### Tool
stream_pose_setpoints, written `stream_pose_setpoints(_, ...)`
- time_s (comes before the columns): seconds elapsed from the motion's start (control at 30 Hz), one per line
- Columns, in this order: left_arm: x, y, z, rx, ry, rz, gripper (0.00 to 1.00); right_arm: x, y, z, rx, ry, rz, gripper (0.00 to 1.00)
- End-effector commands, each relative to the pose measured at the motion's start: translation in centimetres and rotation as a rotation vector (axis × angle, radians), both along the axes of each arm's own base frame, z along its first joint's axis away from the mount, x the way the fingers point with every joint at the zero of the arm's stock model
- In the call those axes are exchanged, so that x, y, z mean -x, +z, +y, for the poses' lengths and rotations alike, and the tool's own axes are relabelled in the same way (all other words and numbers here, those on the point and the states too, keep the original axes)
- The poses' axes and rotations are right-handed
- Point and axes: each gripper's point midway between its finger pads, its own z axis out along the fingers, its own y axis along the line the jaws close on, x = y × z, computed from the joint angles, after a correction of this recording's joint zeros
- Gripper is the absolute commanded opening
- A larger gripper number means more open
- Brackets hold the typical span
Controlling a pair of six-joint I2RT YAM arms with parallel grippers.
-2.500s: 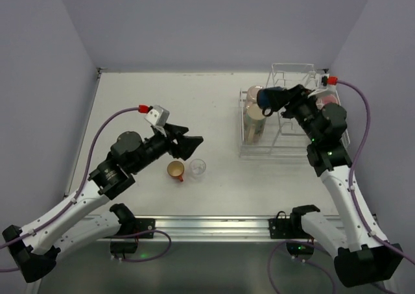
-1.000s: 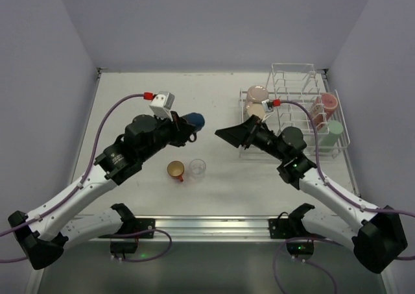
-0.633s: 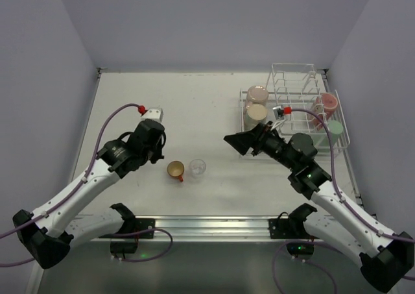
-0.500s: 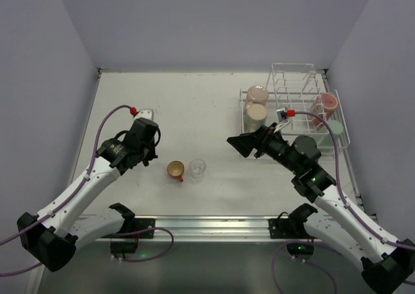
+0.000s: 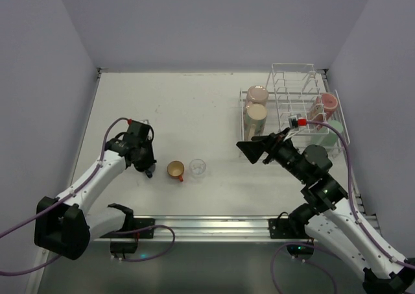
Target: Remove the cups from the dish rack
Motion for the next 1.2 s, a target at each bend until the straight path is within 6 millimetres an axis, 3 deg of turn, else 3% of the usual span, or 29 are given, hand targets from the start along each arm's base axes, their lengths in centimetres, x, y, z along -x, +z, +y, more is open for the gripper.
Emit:
stream_pose_setpoints(0.0, -0.5, 0.7, -2.3, 0.113, -0.065, -0.006, 0.0, -0.2, -0.4, -0.6, 0.036, -0.029, -0.008, 0.99)
stream_pose_setpoints(0.33, 0.7, 0.0, -0.9, 0.01, -0.113, 0.114, 0.03, -0.9, 0.4, -1.1, 0.064, -0.075, 0.001, 0.99)
stream_pose_setpoints(0.43, 0.8, 0.1, -0.9, 0.001, -0.129, 0.131, 0.12, -1.2, 1.0, -1.3, 0.071, -0.09, -0.001, 0.99)
stream_pose_setpoints(0.67, 0.8, 0.6, -0.7, -0.01, -0.151, 0.137, 0.45, -2.2, 3.3, -2.5, 0.116, -0.167, -0.029, 0.99)
stream_pose_setpoints(0.73, 0.3, 1.3, -0.9, -0.006, -0.151, 0.111, 0.54, -2.8, 2.9, -2.9, 0.158, -0.199, -0.007, 0.99)
stream_pose_setpoints(0.97, -1.9, 5.3, -1.3, 0.012, -0.155, -0.042, 0.74, -3.8, 3.3, -3.4, 0.225, -0.24, 0.004, 0.9)
stream_pose_setpoints(1.03, -3.0, 7.5, -1.7, 0.028, -0.168, -0.119, 0.81, -4.3, 2.9, -3.0, 0.243, -0.234, 0.023, 0.88)
stream_pose_setpoints(1.17, -5.1, 14.9, -3.6, 0.13, -0.238, -0.395, 0.9, -5.5, 3.0, -2.1, 0.277, -0.233, 0.05, 0.86)
